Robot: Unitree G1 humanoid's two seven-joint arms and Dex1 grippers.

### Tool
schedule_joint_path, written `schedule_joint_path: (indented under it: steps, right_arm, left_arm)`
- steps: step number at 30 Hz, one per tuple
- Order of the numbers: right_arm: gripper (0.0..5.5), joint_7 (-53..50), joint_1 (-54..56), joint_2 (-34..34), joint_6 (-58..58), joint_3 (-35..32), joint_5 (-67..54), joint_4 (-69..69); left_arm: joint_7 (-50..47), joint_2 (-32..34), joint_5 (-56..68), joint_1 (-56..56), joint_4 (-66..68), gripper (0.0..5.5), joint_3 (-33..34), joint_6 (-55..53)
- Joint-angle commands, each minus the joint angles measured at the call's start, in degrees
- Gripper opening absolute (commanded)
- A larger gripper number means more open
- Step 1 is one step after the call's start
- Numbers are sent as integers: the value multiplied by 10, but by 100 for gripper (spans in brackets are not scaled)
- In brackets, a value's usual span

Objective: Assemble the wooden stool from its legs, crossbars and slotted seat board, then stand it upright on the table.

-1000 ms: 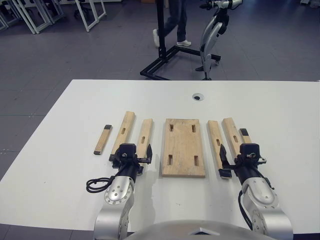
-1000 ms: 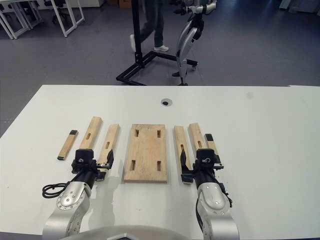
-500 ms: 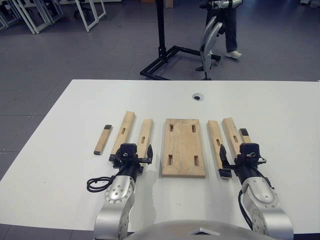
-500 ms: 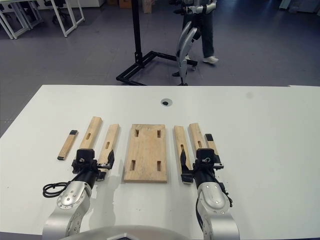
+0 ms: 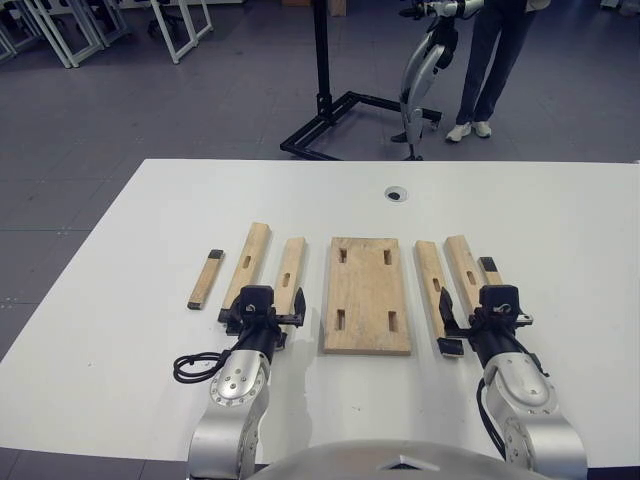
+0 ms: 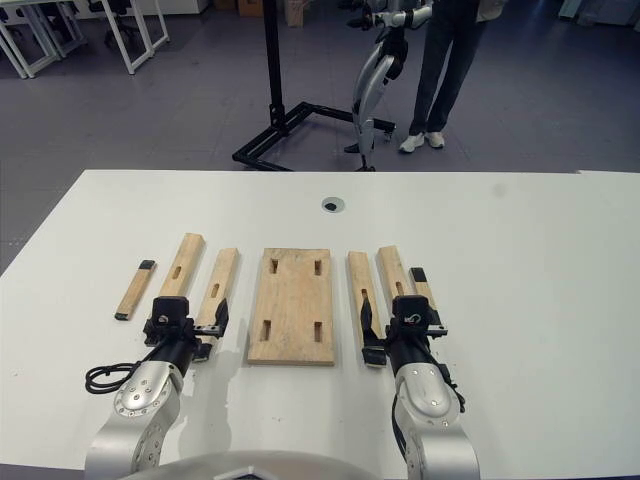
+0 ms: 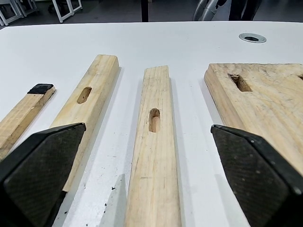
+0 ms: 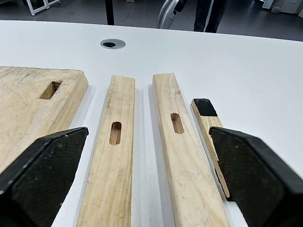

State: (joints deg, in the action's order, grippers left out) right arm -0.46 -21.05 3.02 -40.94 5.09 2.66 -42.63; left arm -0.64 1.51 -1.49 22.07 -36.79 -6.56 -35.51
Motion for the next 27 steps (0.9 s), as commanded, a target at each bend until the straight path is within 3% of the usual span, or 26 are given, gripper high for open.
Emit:
schedule_joint_path:
  steps: [1, 8, 16, 27]
  right_arm:
    - [471, 21, 13, 1, -12, -15, -25, 9]
    - [471, 89, 131, 65, -46, -123, -96, 39]
    - [471, 230, 156, 214, -14, -246, -165, 216]
    - [471, 278, 27, 246, 105, -235, -138, 292]
  left_arm:
    - [-11, -5, -6, 8, -3, 491, -1, 4]
    - [-22, -8, -17, 37, 5, 491, -7, 26]
    - [-30, -16, -23, 52, 13, 491, -19, 46]
    - [-29, -18, -23, 58, 14, 491, -17, 53]
